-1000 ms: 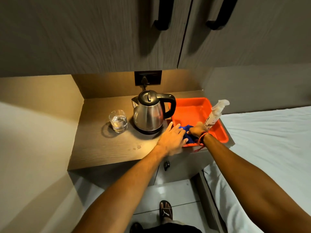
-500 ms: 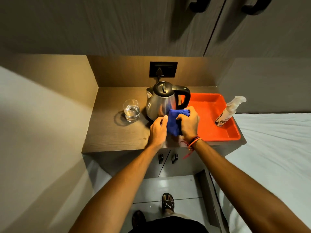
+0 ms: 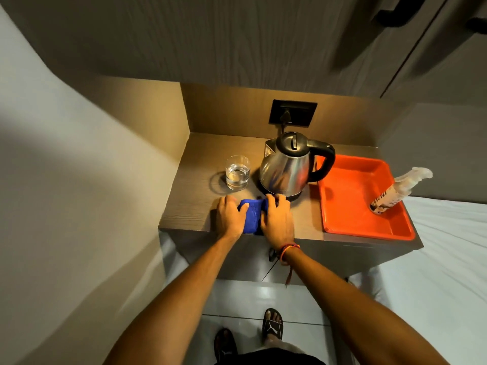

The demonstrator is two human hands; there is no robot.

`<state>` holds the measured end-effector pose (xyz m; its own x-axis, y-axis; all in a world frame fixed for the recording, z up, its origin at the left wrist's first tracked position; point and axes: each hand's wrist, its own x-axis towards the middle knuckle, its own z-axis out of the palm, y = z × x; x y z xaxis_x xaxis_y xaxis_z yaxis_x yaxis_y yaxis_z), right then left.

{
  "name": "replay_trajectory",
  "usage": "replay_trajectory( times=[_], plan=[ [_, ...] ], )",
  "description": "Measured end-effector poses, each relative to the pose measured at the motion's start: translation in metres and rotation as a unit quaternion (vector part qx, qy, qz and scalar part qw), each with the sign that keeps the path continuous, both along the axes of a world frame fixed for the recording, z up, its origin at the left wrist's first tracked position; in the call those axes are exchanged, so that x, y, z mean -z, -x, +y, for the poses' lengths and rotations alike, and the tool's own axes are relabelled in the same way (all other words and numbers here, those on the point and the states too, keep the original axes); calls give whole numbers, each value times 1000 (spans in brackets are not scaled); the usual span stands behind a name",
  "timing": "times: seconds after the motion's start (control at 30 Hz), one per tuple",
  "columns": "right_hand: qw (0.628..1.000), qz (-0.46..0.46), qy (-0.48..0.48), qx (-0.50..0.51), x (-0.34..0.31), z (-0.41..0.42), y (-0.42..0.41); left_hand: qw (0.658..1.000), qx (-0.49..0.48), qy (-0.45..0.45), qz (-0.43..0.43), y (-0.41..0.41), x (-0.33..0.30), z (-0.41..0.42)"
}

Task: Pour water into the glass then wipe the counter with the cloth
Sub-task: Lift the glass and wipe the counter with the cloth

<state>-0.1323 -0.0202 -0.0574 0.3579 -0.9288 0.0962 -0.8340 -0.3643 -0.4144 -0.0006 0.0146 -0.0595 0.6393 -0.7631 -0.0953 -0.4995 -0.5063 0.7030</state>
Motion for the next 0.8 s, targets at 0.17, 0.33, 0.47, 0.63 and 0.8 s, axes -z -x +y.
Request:
replay_trajectory(
  times=[0.17,0.33,0.47,0.63,0.8],
  plan=[
    [986,80,-55,-132,27,16,8,994,-52,63,72,-34,-23,-24],
    [982,113,-47,-144,33,15,8,982,-12,63,178,-44,-39,-60],
    [982,111,-49,-142,35,15,2,974,-12,100,205,-44,-35,-81],
    [982,96,-48,-153,38,12,-12,977,-45,125,169,-59,-28,-75],
    [974,96,-42,-201,36,-7,-36,980,-78,141,113,-97,-35,-56]
  ],
)
